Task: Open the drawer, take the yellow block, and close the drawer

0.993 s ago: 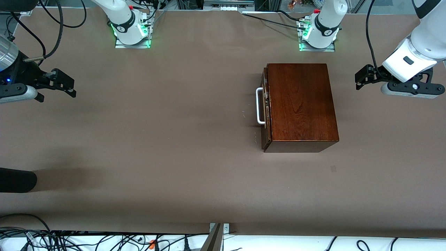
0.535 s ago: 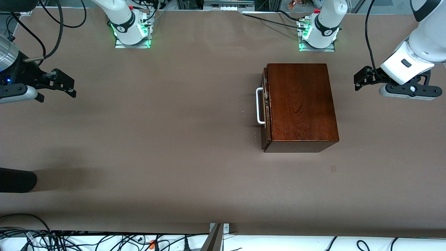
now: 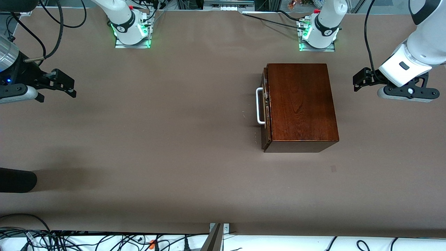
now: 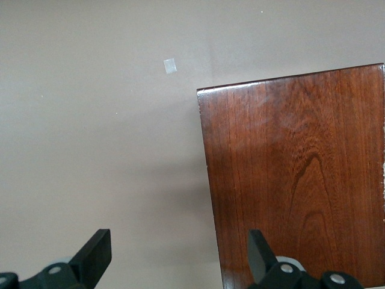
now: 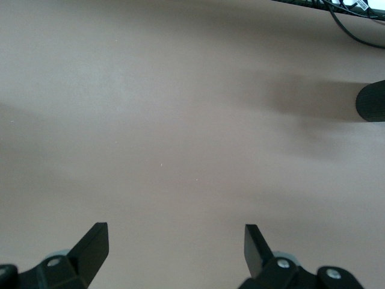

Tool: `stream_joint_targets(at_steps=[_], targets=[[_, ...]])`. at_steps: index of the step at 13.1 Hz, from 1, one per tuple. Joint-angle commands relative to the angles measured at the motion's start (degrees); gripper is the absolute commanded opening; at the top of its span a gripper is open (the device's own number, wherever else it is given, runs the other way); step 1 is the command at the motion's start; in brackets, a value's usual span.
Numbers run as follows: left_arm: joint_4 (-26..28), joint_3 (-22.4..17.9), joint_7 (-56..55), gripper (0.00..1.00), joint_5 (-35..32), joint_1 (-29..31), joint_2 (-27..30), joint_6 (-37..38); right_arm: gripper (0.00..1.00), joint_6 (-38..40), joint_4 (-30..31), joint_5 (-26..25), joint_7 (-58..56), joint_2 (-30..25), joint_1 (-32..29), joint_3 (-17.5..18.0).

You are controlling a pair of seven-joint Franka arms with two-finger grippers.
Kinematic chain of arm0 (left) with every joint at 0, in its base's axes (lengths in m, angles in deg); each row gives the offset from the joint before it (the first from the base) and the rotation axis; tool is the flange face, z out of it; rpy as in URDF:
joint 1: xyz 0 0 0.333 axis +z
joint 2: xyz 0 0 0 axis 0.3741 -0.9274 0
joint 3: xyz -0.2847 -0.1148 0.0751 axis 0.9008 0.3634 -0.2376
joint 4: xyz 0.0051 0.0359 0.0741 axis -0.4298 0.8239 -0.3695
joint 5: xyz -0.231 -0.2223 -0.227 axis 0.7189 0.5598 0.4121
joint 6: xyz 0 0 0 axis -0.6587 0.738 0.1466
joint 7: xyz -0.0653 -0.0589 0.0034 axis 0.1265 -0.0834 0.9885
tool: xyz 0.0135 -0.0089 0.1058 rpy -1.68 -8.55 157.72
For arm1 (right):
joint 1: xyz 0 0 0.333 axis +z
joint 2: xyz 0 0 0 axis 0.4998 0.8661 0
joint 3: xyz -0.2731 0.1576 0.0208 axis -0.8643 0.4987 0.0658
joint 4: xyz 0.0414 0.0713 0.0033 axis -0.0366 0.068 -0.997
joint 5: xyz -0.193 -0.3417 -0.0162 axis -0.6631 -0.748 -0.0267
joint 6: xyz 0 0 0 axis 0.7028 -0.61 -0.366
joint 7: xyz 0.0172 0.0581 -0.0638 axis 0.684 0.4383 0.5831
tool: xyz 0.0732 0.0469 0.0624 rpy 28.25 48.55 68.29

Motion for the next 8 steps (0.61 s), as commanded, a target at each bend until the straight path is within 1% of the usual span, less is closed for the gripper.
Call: stream_joint_targets(at_steps=[1,8], targets=[[-2.4,-0.07,0.02,1.0,0.85,-0.1,-1.01,1.74,1.0,0.24,-0.56,0.81,0.1,0.15,-0.38,0.15],[-2.4,-0.07,0.02,1.0,0.85,-0.1,-1.01,2.44,1.0,0.24,-0.56,0.81,0.1,0.15,-0.38,0.24]])
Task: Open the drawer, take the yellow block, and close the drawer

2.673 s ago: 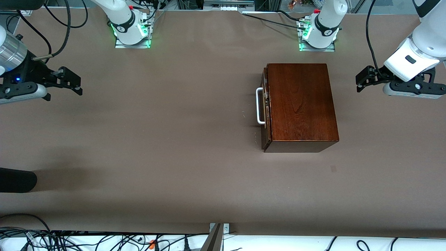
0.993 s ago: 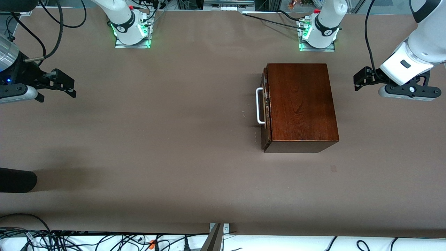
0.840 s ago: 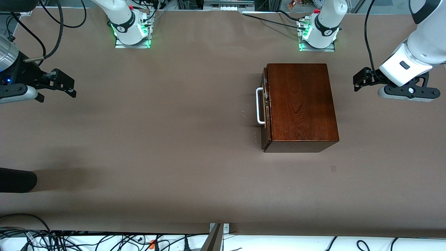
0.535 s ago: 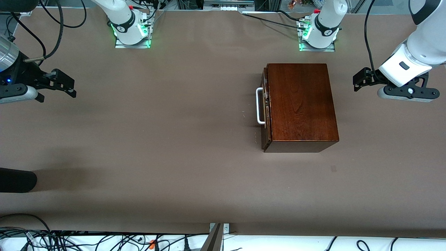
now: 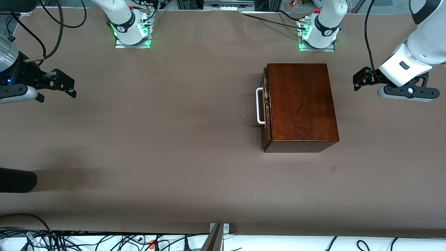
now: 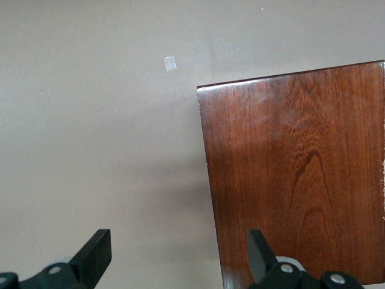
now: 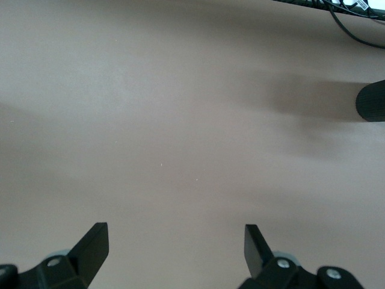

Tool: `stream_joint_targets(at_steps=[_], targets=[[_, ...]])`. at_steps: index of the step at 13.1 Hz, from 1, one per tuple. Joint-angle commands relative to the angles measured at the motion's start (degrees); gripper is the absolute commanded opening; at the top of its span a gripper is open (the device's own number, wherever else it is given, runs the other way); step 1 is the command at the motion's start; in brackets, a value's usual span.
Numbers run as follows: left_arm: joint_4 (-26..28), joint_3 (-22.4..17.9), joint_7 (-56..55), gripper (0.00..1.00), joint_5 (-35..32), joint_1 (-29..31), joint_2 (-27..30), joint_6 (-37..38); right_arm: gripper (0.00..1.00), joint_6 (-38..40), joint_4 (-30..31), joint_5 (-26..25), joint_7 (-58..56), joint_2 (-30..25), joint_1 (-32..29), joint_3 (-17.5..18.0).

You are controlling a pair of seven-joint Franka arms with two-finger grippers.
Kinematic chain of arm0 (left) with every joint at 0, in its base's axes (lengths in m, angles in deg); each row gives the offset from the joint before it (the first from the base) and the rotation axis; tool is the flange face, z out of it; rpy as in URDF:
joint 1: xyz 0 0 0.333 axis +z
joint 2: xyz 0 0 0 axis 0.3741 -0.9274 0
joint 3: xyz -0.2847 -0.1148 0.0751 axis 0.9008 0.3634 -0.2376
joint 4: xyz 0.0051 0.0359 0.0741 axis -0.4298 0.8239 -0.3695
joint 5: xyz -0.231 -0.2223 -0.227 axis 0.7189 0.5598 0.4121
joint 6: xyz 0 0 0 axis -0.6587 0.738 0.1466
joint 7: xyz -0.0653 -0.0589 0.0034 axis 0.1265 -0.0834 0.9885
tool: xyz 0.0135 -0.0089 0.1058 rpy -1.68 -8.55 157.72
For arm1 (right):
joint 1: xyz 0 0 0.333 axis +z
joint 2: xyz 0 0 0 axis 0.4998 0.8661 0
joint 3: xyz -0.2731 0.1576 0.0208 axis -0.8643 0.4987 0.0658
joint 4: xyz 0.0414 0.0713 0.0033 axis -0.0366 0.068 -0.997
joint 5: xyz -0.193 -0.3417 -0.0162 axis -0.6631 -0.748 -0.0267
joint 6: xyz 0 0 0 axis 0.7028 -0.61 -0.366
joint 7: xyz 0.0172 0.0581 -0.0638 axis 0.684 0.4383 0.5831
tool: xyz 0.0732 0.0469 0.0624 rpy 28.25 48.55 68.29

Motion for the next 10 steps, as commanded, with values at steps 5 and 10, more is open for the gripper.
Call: stream_joint_targets(at_steps=[5,10], targets=[[-2.12,0.71,0.55,1.0,1.11,-1.67,-2.72,4.66,1.0,0.24,-0.56,0.81,0.1,0.13,-0.37,0.24],[-5.09,8.25,-8.21,1.0,1.02,-5.2,-9.83,-0.51,1.0,0.24,-0.56,0.81,0.1,0.13,-0.37,0.24]])
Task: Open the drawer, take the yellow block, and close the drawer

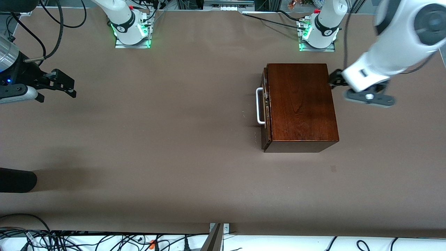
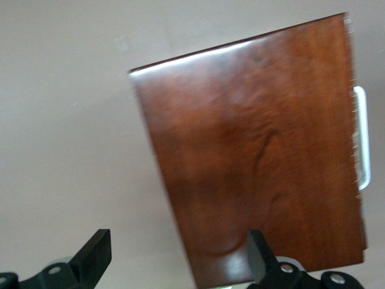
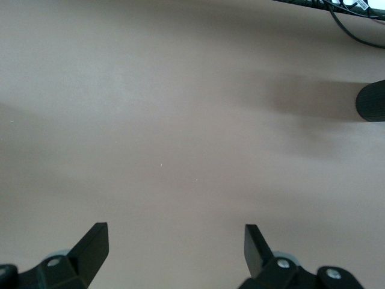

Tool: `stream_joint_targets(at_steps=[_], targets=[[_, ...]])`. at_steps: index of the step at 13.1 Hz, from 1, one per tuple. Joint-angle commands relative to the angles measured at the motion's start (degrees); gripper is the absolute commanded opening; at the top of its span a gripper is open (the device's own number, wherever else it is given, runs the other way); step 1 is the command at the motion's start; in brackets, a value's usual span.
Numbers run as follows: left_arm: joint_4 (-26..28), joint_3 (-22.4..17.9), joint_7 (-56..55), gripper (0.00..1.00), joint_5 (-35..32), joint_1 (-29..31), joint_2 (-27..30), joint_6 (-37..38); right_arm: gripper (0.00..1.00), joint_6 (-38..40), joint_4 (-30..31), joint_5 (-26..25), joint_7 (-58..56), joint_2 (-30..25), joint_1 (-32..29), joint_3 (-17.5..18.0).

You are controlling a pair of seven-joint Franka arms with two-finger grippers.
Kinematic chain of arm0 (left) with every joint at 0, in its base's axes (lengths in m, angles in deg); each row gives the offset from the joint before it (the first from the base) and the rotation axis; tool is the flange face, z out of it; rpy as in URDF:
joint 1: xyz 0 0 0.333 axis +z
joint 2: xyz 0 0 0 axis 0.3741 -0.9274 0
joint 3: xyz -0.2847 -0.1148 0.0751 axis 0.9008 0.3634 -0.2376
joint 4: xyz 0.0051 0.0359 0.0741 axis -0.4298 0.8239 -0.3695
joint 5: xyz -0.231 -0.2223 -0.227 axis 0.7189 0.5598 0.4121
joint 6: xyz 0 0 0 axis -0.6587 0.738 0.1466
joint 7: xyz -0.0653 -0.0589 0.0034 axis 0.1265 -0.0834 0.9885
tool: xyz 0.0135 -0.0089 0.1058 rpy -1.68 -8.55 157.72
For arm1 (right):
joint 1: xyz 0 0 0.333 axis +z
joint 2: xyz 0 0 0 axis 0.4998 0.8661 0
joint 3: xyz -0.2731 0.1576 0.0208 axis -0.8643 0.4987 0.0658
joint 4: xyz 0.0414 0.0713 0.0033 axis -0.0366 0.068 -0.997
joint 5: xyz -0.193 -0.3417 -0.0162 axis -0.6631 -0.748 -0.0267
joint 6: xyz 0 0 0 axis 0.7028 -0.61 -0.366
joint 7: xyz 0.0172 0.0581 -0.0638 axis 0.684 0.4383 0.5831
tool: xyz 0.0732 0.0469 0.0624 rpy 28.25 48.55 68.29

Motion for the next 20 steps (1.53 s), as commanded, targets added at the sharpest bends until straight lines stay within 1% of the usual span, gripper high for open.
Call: stream_joint_targets(at_steps=[1,2,3,6,8,12,16,20], targets=[[-5.22,4.99,-8.16,1.0,0.74,-1.2,-6.5,-2.57,1.0,0.15,-0.56,0.81,0.1,0.12,-0.37,0.25],[-5.75,6.67,-11.94,1.0,0.3,-1.99,-8.35,-4.68,1.0,0.24,-0.56,0.81,0.1,0.12,-0.37,0.16],[-6.1,7.38,-15.63,1.0,0.21,-3.65,-10.45,-7.48,1.0,0.24,-0.56,0.81,0.1,0.12,-0.37,0.25],[-6.11,7.3,-26.1,1.0,-0.4,-10.77,-15.91,-16.27,1.0,0.24,-0.56,0.81,0.1,0.12,-0.37,0.25],[-6.02,7.3,-29.89,1.0,-4.51,-13.85,-18.64,-18.84,1.0,0.24,-0.56,0.81,0.1,0.12,-0.37,0.25],[-5.32,7.3,-34.29,1.0,-11.73,-17.37,-21.89,-19.38,1.0,0.24,-0.56,0.81,0.1,0.12,-0.37,0.25],[-5.05,7.3,-39.83,1.0,-15.6,-20.1,-24.44,-19.2,1.0,0.24,-0.56,0.81,0.1,0.12,-0.37,0.25],[-3.65,7.3,-42.29,1.0,-17.72,-20.89,-25.42,-18.85,1.0,0.33,-0.56,0.73,0.01,0.12,-0.37,0.16]])
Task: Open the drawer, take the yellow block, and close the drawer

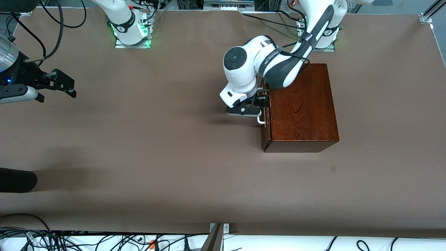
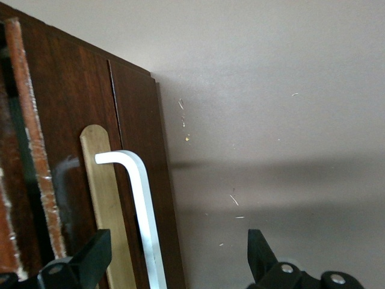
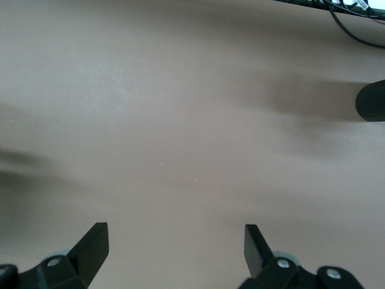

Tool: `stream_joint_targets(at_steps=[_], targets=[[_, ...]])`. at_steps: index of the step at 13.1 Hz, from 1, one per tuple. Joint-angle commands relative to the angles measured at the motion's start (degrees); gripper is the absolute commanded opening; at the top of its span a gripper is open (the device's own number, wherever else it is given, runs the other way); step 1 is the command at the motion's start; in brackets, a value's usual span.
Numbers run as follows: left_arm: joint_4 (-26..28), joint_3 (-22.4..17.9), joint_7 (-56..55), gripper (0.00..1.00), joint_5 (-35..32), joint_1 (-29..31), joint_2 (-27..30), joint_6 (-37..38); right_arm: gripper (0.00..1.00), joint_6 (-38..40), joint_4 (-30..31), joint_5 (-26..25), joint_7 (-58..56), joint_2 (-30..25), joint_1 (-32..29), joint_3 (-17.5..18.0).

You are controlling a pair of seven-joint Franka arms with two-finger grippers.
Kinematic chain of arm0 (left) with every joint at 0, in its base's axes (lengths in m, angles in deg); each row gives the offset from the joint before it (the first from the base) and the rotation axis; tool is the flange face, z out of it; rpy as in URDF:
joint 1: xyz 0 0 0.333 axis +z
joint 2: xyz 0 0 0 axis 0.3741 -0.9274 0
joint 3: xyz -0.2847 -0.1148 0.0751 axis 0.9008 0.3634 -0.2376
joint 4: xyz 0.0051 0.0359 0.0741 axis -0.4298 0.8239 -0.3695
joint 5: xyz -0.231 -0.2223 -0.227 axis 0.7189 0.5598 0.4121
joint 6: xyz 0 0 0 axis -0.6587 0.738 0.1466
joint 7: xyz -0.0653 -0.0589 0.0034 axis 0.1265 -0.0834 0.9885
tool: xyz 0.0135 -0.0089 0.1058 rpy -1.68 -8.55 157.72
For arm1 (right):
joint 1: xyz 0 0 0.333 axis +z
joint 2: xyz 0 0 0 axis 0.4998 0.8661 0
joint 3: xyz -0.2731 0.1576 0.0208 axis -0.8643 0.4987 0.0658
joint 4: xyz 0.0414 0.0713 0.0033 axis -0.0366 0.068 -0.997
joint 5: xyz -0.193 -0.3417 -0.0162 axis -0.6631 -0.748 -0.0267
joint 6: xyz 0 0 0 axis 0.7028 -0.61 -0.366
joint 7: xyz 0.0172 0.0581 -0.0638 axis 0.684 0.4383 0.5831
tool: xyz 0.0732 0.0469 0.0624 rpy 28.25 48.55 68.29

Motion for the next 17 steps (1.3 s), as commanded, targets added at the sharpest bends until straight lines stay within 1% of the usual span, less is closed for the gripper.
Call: stream_joint_targets(at_steps=[1,4,8,10,12,17], targets=[[0.19,-0.5,-2.51,1.0,-1.86,-1.49,-0.38,1.32,1.0,0.33,-0.57,0.73,0.1,0.11,-0.45,0.16],[1.33,-0.5,-4.27,1.0,-1.86,-2.81,-0.21,3.07,1.0,0.33,-0.57,0.73,0.01,0.11,-0.45,0.16],[1.59,-0.5,-4.27,1.0,-2.12,-2.9,-0.55,3.08,1.0,0.15,-0.48,0.73,0.01,0.11,-0.8,0.16],[1.51,-0.5,-4.36,1.0,-4.4,-2.9,-1.17,2.99,1.0,-0.02,-0.57,0.73,0.1,0.11,-0.71,0.25],[1.25,-0.5,-4.53,1.0,-4.58,-2.99,-2.22,2.03,1.0,0.24,-0.48,0.73,0.1,0.11,-0.54,0.25],[0.28,-0.32,-5.41,1.0,-3.62,-3.17,-2.66,-0.78,1.0,0.24,-0.39,0.81,0.36,0.11,-0.36,0.34]])
